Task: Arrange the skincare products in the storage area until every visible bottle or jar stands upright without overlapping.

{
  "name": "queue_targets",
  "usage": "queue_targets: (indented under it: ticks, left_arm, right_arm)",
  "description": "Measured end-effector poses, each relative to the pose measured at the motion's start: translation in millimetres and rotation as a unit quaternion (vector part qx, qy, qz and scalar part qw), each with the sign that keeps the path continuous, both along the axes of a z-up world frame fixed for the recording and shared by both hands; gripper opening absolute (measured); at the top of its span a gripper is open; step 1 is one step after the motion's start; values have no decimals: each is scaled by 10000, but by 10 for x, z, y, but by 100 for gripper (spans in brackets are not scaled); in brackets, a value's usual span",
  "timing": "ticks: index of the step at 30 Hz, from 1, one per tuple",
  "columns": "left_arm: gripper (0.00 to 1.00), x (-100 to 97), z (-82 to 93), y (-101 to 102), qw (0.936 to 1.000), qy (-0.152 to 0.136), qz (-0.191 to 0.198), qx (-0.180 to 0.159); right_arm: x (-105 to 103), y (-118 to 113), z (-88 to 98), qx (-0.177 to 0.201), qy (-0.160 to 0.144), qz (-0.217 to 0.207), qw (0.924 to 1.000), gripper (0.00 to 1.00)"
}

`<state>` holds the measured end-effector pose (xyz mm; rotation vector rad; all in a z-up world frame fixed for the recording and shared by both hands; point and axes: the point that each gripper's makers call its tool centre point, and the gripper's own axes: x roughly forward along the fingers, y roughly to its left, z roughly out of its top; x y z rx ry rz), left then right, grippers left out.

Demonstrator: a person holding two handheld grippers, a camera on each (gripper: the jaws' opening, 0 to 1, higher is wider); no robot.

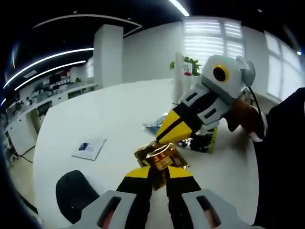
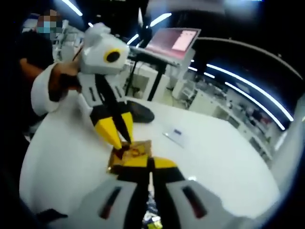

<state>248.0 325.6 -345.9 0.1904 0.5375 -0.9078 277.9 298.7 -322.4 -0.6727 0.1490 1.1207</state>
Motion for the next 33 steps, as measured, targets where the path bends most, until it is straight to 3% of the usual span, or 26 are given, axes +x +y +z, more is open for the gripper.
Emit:
queue_targets:
  ticks: [4, 7, 10, 17, 23, 25, 28, 33]
  left_arm:
    - [11, -4, -16, -19, 10000, -24, -21, 92]
    - [11, -14, 25, -14, 10000, -62, -16, -6]
    - [11, -3, 46, 38, 9999, -74, 68, -70]
    - [11, -34, 38, 46, 9997, -55, 194, -101]
    - [11, -56, -39, 18, 9998, 54, 190, 5]
    - [11, -103, -103, -6, 9996, 257, 62, 33]
    - [4, -171, -64, -43, 9995, 323, -52, -40]
    - [4, -198, -48, -72, 9992, 386, -65, -104]
  right_arm:
    - [17, -7, -47, -178, -101, 10, 9998, 0]
    - [110, -86, -106, -585, -419, -135, 9973, 0]
    - [89, -77, -154, -637, -350, -91, 9973, 0]
    - [30, -31, -212, -935, -559, 201, 9938, 0]
    - [19, -36, -216, -941, -571, 219, 9937, 0]
    - [11, -30, -219, -930, -566, 240, 9938, 0]
    - [1, -22, -218, -905, -573, 265, 9939, 0]
    - [-19, -19, -219, -864, -528, 282, 9945, 0]
